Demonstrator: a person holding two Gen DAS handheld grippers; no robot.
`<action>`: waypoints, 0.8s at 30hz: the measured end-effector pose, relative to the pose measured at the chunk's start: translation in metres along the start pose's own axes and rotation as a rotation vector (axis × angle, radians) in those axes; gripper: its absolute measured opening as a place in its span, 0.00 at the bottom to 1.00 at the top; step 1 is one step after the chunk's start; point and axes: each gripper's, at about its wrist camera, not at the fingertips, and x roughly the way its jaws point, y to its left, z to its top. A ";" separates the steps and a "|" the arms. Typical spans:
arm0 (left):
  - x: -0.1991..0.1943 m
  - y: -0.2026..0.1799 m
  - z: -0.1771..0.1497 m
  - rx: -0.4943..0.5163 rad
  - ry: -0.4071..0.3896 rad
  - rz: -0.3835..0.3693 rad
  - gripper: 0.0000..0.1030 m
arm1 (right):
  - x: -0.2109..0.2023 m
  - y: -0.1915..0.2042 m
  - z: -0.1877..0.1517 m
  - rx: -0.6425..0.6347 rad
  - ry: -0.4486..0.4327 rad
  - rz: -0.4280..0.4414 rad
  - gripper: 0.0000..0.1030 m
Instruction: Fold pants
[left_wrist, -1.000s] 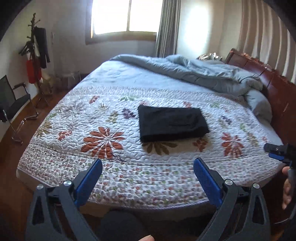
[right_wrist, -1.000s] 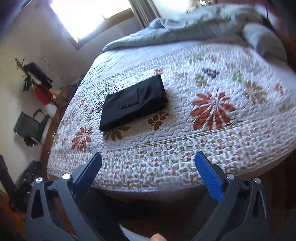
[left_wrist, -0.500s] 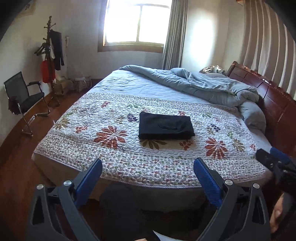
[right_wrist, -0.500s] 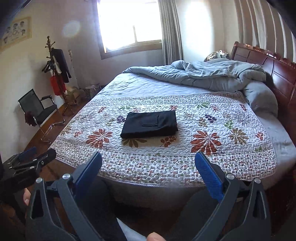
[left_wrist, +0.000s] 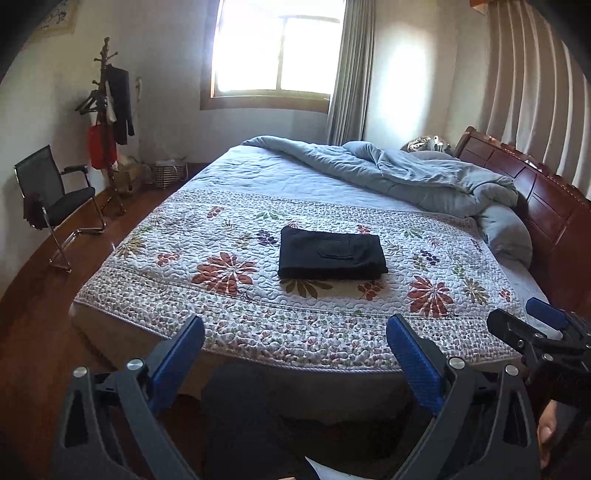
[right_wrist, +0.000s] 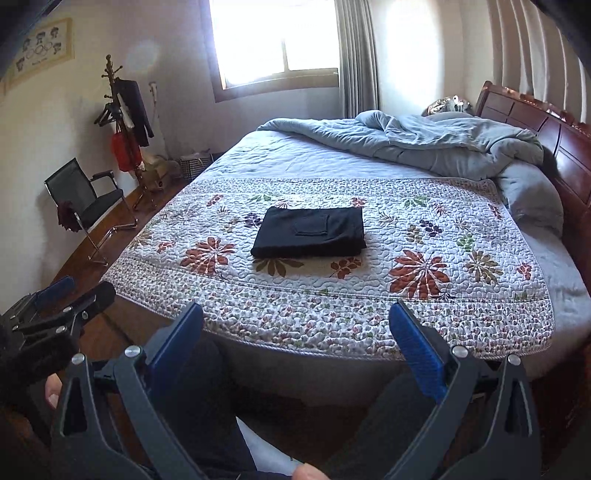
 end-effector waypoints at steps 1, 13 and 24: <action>0.002 0.000 0.000 0.001 0.004 0.000 0.96 | 0.002 0.000 0.000 -0.001 0.003 0.000 0.97; 0.016 0.001 0.003 0.001 0.024 0.010 0.96 | 0.018 -0.002 0.005 -0.015 0.017 -0.006 0.97; 0.027 0.001 0.008 0.006 0.035 0.004 0.96 | 0.035 -0.001 0.009 -0.029 0.049 -0.005 0.97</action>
